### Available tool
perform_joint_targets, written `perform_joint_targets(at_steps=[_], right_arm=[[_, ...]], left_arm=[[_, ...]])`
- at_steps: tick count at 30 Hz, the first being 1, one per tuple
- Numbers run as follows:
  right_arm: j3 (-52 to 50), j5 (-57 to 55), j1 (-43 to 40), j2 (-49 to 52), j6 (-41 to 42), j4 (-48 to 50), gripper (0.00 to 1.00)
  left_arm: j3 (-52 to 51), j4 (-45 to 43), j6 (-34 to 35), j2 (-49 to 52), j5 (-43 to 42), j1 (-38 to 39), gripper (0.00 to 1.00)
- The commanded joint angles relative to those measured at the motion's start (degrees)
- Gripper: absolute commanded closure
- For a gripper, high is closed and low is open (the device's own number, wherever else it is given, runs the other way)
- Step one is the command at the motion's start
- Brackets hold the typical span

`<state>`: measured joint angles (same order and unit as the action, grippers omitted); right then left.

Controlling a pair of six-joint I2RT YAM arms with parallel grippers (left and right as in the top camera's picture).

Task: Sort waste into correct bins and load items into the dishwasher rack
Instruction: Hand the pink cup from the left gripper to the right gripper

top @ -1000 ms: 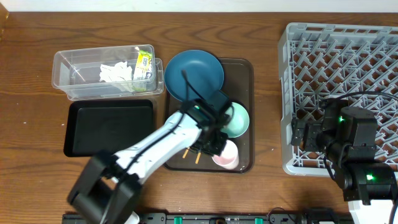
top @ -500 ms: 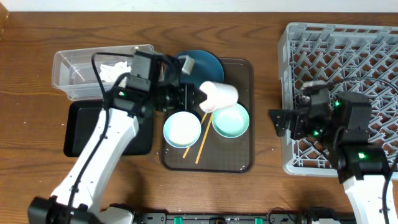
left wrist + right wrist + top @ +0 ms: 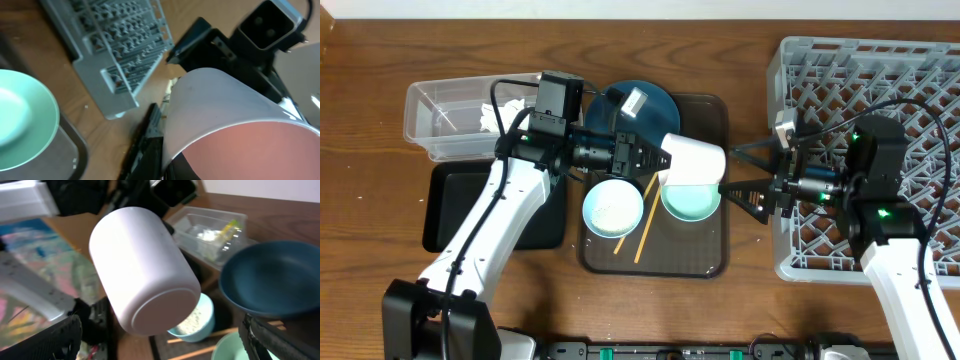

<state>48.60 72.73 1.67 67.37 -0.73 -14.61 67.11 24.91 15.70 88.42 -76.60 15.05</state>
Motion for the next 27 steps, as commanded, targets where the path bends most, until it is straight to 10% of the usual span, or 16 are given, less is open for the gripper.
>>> perform_joint_targets(at_steps=[1,10,21,27], right_arm=[[0.7,6.2,0.2,0.9,-1.7,0.8,0.01],[0.7,6.1,2.6,1.3,-1.7,3.3,0.03],[0.7,6.1,2.7,1.3,-1.7,3.3,0.43],[0.7,3.1,2.7,1.3,0.4,2.7,0.54]], left_arm=[[0.8,-0.4,0.5,0.0,-4.0,0.1,0.94],[0.8,-1.4,1.2,0.0,-3.8,3.1,0.94],[0.8,-1.5,1.2,0.0,-3.8,3.3,0.93],[0.8,-0.8,1.1,0.0,1.6,3.3,0.55]])
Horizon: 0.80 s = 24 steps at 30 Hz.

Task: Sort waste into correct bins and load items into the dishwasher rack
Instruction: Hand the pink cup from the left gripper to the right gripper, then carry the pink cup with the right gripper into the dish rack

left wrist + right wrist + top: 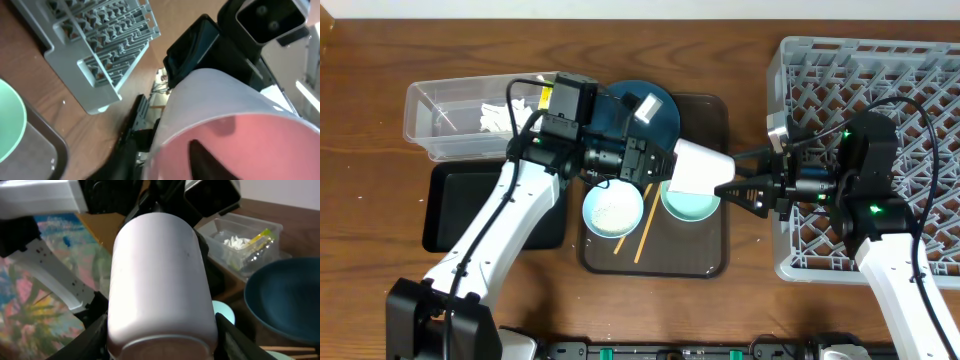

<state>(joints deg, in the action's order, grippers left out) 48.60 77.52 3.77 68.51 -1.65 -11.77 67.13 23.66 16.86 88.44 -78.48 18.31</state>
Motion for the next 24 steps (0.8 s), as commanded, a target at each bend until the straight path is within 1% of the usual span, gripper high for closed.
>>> perform_joint_targets(at_steps=[1,4,6,11,12,15,17,20,22,24], right_arm=[[0.7,-3.3,0.6,0.2,2.4,-0.7,0.55],[0.7,-9.4,0.6,0.2,3.5,-3.3,0.61],[0.7,-15.3,0.6,0.2,3.5,-6.2,0.62],[1.4,-31.8,0.6,-0.9,3.2,-15.0,0.65],[1.9,-34.9,0.5,-1.3,3.2,-16.9,0.68],[5.3,-45.6,-0.1,-2.6,3.3,-24.2,0.72],[8.9,-53.6,-1.1,-3.2,3.3,-29.6,0.81],[15.0,-63.6,-4.1,-3.4,5.1,-36.7,0.82],[17.7,-68.9,-6.6,-3.4,6.3,-39.4,0.82],[19.8,-73.7,-10.1,-3.3,8.3,-41.0,0.85]], left_arm=[[0.8,1.6,-0.1,0.0,6.9,0.0,0.52],[0.8,7.0,-0.3,-0.1,20.5,0.0,0.49],[0.8,11.2,-0.3,-0.2,30.5,0.0,0.47],[0.8,20.4,-0.3,-2.2,47.4,-1.1,0.42],[0.8,22.0,-0.3,-2.9,50.3,-1.6,0.41],[0.8,25.9,-0.8,-5.9,60.8,-3.3,0.37],[0.8,28.3,-0.9,-8.5,68.3,-4.6,0.37],[0.8,30.4,-0.9,-12.2,75.6,-6.8,0.37],[0.8,30.7,-0.9,-13.8,77.1,-8.2,0.37],[0.8,30.8,-0.9,-15.0,77.7,-9.5,0.37]])
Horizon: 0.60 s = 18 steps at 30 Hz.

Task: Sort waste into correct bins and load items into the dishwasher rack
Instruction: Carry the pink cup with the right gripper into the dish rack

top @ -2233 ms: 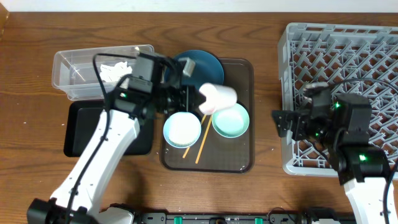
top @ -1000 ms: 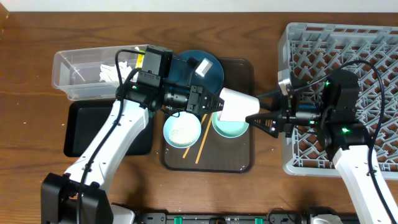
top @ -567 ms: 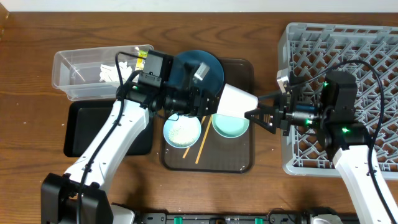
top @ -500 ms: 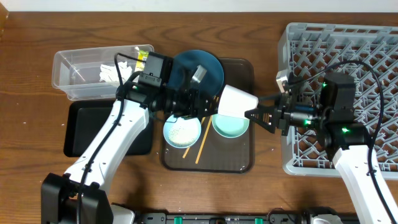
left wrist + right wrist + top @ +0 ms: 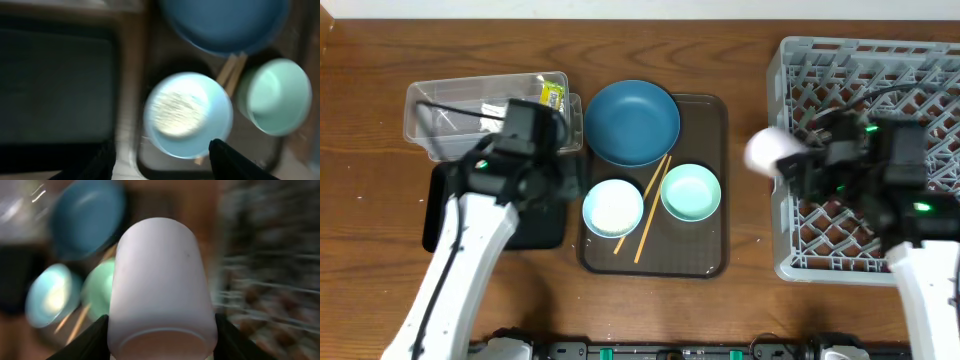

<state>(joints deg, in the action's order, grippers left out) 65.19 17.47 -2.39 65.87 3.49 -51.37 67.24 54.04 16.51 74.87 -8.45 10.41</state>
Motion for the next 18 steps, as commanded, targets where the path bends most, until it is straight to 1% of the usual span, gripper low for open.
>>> perform_joint_targets(at_steps=[1,2,4,8,14,15,18], right_arm=[[3.8,-15.0,-5.6,-0.6,3.3,-1.7,0.86],[4.4,-16.1,-7.2,-0.6,3.4,-2.1,0.88],[5.6,-18.3,-11.7,-0.1,3.4,-3.3,0.90],[7.6,-20.7,-20.4,1.7,3.8,-5.2,0.91],[9.7,-20.7,-33.8,5.8,6.8,-5.4,0.92],[10.0,-20.7,-35.6,6.7,6.8,-5.4,0.92],[10.1,-20.7,-40.3,9.6,8.0,-5.5,0.86]], left_arm=[[0.7,0.4,-0.5,-1.6,7.7,-2.0,0.37],[0.7,0.4,-0.5,-1.8,7.6,-2.4,0.37],[0.7,0.4,-0.5,-1.8,7.6,-2.9,0.37],[0.7,0.4,-0.5,-1.8,7.6,-2.9,0.37],[0.7,0.4,-0.5,-1.8,7.6,-2.9,0.37],[0.7,0.4,-0.5,-1.8,7.6,-2.9,0.37],[0.7,0.4,0.0,-1.8,7.6,-2.9,0.37]])
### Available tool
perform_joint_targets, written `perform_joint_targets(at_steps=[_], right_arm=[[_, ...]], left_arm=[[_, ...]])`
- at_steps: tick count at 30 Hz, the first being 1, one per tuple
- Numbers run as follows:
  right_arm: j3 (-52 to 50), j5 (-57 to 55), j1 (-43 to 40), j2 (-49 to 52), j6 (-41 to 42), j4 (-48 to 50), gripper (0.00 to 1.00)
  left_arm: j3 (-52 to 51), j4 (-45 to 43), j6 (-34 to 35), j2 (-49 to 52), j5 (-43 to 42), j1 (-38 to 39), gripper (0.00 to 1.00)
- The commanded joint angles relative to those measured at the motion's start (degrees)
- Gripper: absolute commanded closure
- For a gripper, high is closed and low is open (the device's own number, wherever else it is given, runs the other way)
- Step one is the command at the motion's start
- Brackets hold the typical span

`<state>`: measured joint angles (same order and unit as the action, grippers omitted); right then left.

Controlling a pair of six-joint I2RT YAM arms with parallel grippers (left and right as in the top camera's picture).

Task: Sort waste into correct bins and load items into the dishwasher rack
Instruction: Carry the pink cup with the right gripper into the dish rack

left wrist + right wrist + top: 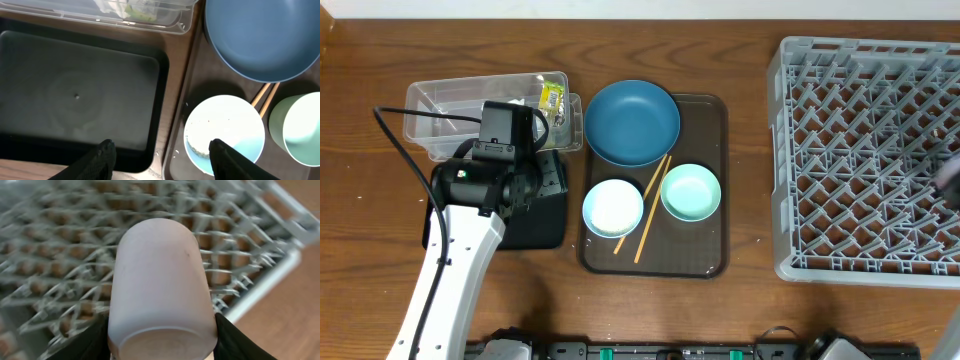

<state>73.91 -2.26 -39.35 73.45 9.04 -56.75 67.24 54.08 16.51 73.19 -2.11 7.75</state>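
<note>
A white cup [161,285] fills the right wrist view, its base toward the camera, and my right gripper [162,340] is shut on it. It hangs over the grey dishwasher rack [60,265], near a corner. Overhead, that arm is only a blur at the right edge of the rack [865,150]. My left gripper [162,157] is open and empty above the border between the black bin [75,95] and the brown tray [705,255]. On the tray lie a light blue bowl with crumbs [225,130], a green bowl [690,192], a blue plate [632,122] and chopsticks [650,210].
A clear plastic bin [450,115] holding wrappers and paper stands behind the black bin at the left. The rack takes up the right side of the wooden table [750,300].
My right gripper has carried the cup from the rack's left edge to over its right side, almost out of the overhead view. My left arm has drawn slightly left and remains open.
First my left gripper held the cup out over the tray toward my open right gripper. Then the right fingers were around the cup too. Later the left had let go and was back by the black bin, with the right holding the cup at the rack, now farther over it.
</note>
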Motion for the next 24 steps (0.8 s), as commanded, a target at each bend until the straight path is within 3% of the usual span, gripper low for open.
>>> perform_joint_targets(at_steps=[1,7,14,15,17,19,21,24], right_arm=[[1.4,-0.9,-4.7,3.2,3.2,-0.1,0.86],[1.4,-0.9,-8.5,9.8,3.8,0.0,0.89],[1.4,1.7,-8.6,16.8,4.2,3.1,0.80],[1.4,2.1,-8.6,17.5,4.2,3.2,0.76],[1.4,3.5,-8.6,18.6,4.2,3.2,0.50],[1.4,5.3,-8.6,19.0,4.2,3.2,0.31],[1.4,7.1,-8.6,19.1,4.2,3.2,0.25],[1.4,9.2,-8.6,18.9,4.2,3.2,0.25]], left_arm=[[0.7,0.3,0.2,-0.1,1.3,-0.2,0.37],[0.7,0.3,0.1,-0.1,1.3,-0.2,0.37],[0.7,0.3,0.1,-0.1,1.3,-0.2,0.37],[0.7,0.3,0.1,-0.1,1.3,-0.2,0.37],[0.7,0.3,0.2,-0.1,1.3,-0.2,0.37],[0.7,0.3,0.1,-0.1,1.3,-0.2,0.37],[0.7,0.3,0.1,-0.1,1.3,-0.2,0.36],[0.7,0.3,0.1,-0.1,1.3,-0.2,0.36]])
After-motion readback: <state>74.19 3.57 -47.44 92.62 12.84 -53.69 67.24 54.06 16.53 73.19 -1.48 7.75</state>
